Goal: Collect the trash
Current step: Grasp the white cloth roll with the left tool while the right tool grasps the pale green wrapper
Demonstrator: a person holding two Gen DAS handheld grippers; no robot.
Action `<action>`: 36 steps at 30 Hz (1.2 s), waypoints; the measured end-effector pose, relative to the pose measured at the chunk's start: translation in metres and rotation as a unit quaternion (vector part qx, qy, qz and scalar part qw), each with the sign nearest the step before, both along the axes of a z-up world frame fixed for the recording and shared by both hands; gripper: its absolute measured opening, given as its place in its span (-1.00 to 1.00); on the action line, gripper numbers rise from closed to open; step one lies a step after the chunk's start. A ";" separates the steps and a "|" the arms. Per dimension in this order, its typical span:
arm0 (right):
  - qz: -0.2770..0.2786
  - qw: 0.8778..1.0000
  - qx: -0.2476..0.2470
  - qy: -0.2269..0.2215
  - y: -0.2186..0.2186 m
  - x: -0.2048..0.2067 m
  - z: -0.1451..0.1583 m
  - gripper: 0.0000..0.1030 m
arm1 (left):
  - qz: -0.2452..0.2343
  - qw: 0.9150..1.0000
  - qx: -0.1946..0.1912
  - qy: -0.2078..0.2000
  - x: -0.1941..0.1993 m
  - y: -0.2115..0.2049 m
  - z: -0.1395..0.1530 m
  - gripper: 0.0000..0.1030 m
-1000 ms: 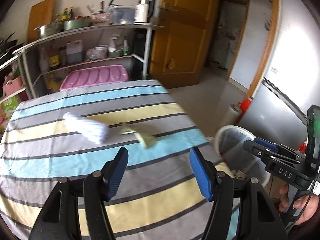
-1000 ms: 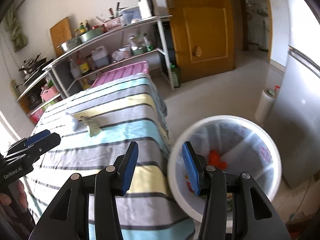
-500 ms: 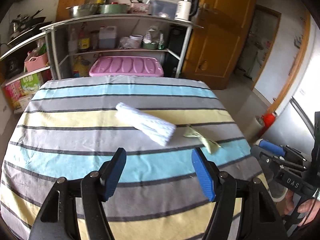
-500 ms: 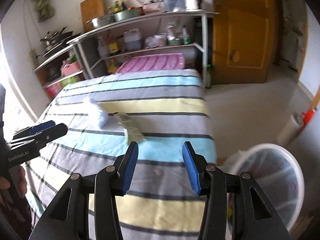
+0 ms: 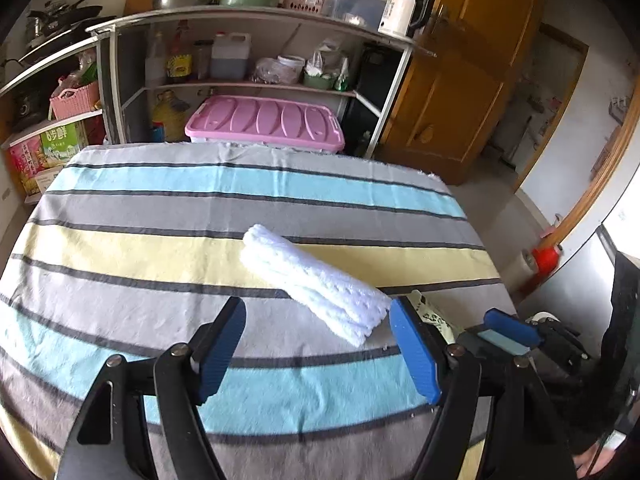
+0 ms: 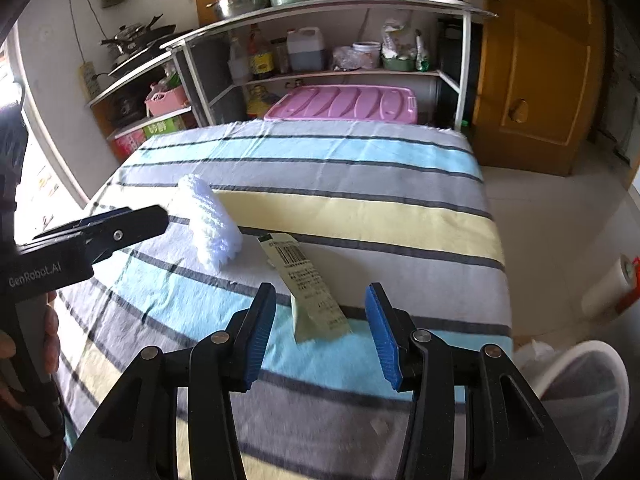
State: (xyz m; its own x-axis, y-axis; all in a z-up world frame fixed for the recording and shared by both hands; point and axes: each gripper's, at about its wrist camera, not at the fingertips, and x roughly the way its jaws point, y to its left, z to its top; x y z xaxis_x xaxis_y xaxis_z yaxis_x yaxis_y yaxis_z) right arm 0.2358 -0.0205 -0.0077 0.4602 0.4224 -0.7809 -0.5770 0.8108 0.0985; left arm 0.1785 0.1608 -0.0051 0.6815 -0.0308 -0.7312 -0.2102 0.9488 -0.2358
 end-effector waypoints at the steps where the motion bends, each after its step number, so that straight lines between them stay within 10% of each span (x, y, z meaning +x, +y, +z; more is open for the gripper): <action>1: 0.002 1.000 -0.002 0.003 0.002 0.001 -0.001 -0.06 | -0.001 1.000 0.002 0.008 0.006 -0.001 -0.003 0.48; 18: 0.012 0.998 -0.060 -0.019 0.018 0.011 -0.018 -0.05 | 0.021 0.998 -0.040 0.045 0.038 0.003 -0.032 0.47; 36: 0.006 0.999 -0.043 -0.019 0.011 0.012 -0.017 -0.51 | 0.014 0.999 -0.040 0.023 0.040 -0.005 -0.026 -0.41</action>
State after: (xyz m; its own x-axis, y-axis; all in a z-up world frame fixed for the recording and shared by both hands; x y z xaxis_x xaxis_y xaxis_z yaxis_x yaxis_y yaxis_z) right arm 0.2483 -0.0100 -0.0245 0.4850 0.3606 -0.7967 -0.5889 0.8081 0.0072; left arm 0.2184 0.1558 -0.0309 0.6481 -0.0723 -0.7582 -0.2480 0.9212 -0.2997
